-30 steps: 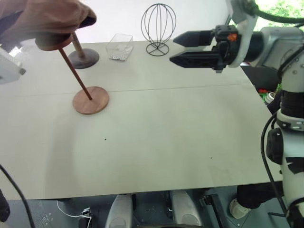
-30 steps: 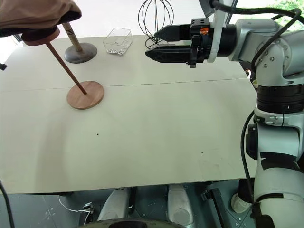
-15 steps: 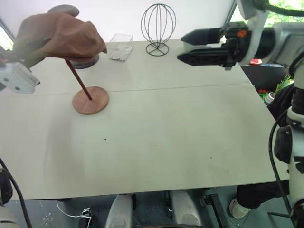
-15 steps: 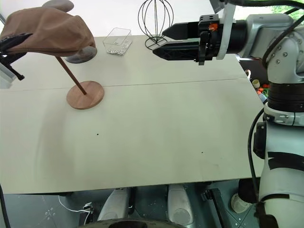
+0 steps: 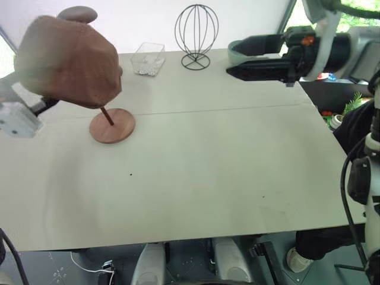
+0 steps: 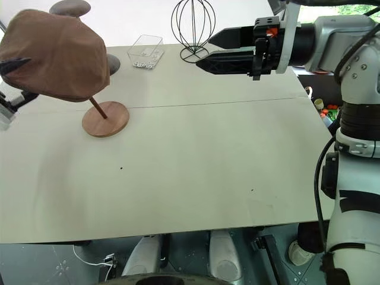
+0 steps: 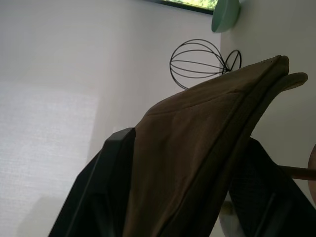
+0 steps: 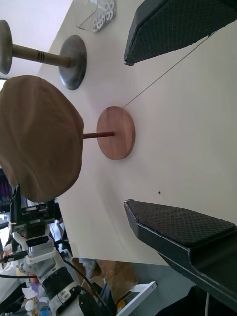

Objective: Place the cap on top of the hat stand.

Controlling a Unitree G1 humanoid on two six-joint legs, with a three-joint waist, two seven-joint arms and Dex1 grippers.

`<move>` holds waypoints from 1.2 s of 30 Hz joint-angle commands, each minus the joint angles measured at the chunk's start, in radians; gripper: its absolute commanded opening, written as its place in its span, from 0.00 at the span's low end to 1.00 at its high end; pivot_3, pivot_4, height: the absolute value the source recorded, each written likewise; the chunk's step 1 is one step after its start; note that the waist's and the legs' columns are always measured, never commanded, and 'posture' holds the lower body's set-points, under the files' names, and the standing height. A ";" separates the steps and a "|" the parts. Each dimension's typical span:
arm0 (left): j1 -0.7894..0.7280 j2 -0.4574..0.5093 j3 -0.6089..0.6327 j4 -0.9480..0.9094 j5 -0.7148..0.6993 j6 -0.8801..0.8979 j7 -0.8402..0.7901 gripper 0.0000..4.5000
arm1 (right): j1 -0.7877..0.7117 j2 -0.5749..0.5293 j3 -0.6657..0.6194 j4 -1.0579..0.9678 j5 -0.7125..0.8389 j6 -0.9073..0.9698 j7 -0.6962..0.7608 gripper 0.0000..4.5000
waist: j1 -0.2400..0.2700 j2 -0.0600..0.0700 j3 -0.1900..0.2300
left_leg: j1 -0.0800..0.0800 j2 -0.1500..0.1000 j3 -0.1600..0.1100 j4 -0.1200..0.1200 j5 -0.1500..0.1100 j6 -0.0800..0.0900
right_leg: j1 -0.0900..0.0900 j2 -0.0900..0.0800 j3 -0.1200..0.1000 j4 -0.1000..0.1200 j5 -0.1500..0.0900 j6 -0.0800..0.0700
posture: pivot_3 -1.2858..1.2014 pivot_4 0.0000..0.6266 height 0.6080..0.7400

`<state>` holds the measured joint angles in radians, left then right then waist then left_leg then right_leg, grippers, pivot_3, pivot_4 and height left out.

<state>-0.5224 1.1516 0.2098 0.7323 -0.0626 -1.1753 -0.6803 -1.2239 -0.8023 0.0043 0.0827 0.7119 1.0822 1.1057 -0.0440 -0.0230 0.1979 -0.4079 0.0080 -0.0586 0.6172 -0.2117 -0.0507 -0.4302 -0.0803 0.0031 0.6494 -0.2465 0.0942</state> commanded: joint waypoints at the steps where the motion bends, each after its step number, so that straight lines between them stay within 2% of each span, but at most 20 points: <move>1: 0.112 0.043 0.127 -0.105 -0.033 0.076 0.056 0.99 | -0.027 0.008 -0.030 -0.001 0.001 -0.031 0.005 1.00 | -0.001 0.000 0.000 | 0.000 0.000 0.000 0.000 0.000 0.000 | 0.000 0.000 0.000 0.000 0.000 0.000 | 0.52 0.24 1.00; 4: 0.274 0.037 0.240 -0.258 -0.055 0.205 0.075 0.99 | -0.027 0.017 -0.024 0.021 -0.009 -0.053 0.012 1.00 | -0.001 0.000 0.000 | 0.000 0.001 0.001 -0.001 0.000 0.000 | 0.000 0.000 0.000 0.000 0.000 0.000 | 0.52 0.24 1.00; 8: 0.552 -0.018 0.442 -0.591 -0.106 0.492 0.038 0.99 | -0.024 0.026 -0.013 0.049 -0.024 -0.084 0.035 1.00 | 0.000 0.001 0.000 | 0.000 0.002 0.001 -0.001 0.000 0.000 | -0.001 0.000 0.000 -0.001 0.000 -0.001 | 0.52 0.24 1.00; 10: 0.628 -0.054 0.516 -0.729 -0.103 0.599 0.038 0.99 | -0.027 0.036 -0.013 0.057 -0.028 -0.091 0.042 1.00 | 0.003 0.001 0.000 | 0.000 0.002 0.001 -0.001 0.000 0.000 | -0.001 0.000 0.000 -0.001 0.000 -0.001 | 0.52 0.24 1.00; 13: 0.655 -0.107 0.585 -0.899 -0.056 0.698 0.073 0.99 | -0.026 0.052 -0.013 0.064 -0.032 -0.104 0.048 1.00 | 0.007 0.000 0.000 | 0.000 0.002 0.001 -0.001 0.000 0.000 | -0.001 0.001 0.000 -0.001 0.000 -0.001 | 0.52 0.24 1.00; 17: 0.660 -0.131 0.641 -1.071 -0.067 0.888 0.061 0.99 | -0.027 0.051 -0.014 0.065 -0.031 -0.109 0.068 1.00 | 0.005 0.000 0.000 | 0.000 0.002 0.001 0.000 0.000 0.000 | 0.000 0.001 0.000 -0.002 0.000 -0.001 | 0.52 0.24 1.00; 19: 0.683 -0.122 0.683 -1.156 -0.159 1.105 0.021 0.99 | -0.028 0.037 -0.015 0.071 -0.031 -0.112 0.093 1.00 | 0.003 0.001 0.000 | 0.000 0.002 0.001 0.000 0.000 0.000 | 0.000 0.001 0.000 -0.002 0.000 -0.001 | 0.52 0.24 1.00; 22: 0.738 -0.104 0.783 -1.261 -0.379 1.451 -0.078 0.99 | -0.032 0.018 -0.014 0.084 -0.038 -0.123 0.129 1.00 | -0.001 0.001 0.001 | 0.000 0.002 0.001 0.000 0.000 0.000 | 0.000 0.002 0.000 -0.001 0.000 -0.001 | 0.52 0.24 1.00; 23: 0.759 -0.086 0.839 -1.276 -0.480 1.606 -0.116 0.99 | -0.035 0.013 -0.014 0.092 -0.042 -0.127 0.139 1.00 | -0.003 0.001 0.000 | 0.001 0.002 0.001 -0.001 0.000 0.000 | 0.000 0.002 0.000 -0.001 0.000 -0.002 | 0.52 0.24 1.00; 24: 0.754 -0.076 0.884 -1.277 -0.541 1.659 -0.149 0.99 | -0.038 0.010 -0.013 0.100 -0.045 -0.131 0.148 1.00 | -0.002 0.001 0.000 | 0.001 0.003 0.001 -0.001 0.000 0.000 | 0.000 0.002 0.000 -0.002 0.000 -0.002 | 0.52 0.24 1.00; 26: 0.766 -0.021 0.988 -1.226 -0.663 1.894 -0.225 0.99 | -0.047 0.009 -0.007 0.124 -0.058 -0.148 0.160 1.00 | -0.002 0.001 0.000 | 0.001 0.003 0.001 0.000 0.000 0.000 | 0.000 0.003 0.000 -0.001 0.000 -0.002 | 0.52 0.24 1.00; 29: 0.735 0.065 1.074 -1.081 -0.671 2.002 -0.313 0.99 | -0.062 0.009 0.001 0.164 -0.083 -0.178 0.186 1.00 | -0.002 0.002 0.001 | 0.001 0.004 0.001 0.000 0.000 0.000 | 0.000 0.004 0.000 -0.002 -0.001 -0.004 | 0.52 0.24 1.00; 32: 0.764 0.173 1.192 -0.911 -0.670 2.146 -0.529 0.99 | -0.089 0.008 0.012 0.221 -0.114 -0.209 0.216 1.00 | -0.004 0.002 0.001 | 0.001 0.004 0.001 -0.001 0.000 0.000 | 0.000 0.005 0.000 -0.002 -0.002 -0.005 | 0.52 0.24 1.00; 34: 0.786 0.223 1.250 -0.828 -0.625 2.161 -0.658 0.99 | -0.105 0.006 0.015 0.253 -0.127 -0.222 0.237 1.00 | -0.007 0.001 0.001 | 0.001 0.004 0.001 -0.001 0.000 0.000 | -0.001 0.005 0.000 -0.002 -0.002 -0.006 | 0.52 0.24 1.00; 36: 0.785 0.260 1.258 -0.743 -0.558 2.130 -0.710 0.99 | -0.118 0.009 0.013 0.277 -0.134 -0.225 0.253 1.00 | -0.010 0.002 0.001 | 0.001 0.004 0.001 -0.002 0.000 0.000 | -0.001 0.005 0.000 -0.003 -0.002 -0.006 | 0.52 0.24 1.00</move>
<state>0.2679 1.3852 1.4148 -0.0654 -0.6705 0.9712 -1.3394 -1.2938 -0.7802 0.0343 0.3582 0.5803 0.8749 1.3407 -0.0535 -0.0215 0.1987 -0.4070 0.0120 -0.0574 0.6148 -0.2118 -0.0509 -0.4311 -0.0751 0.0032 0.6466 -0.2488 0.0882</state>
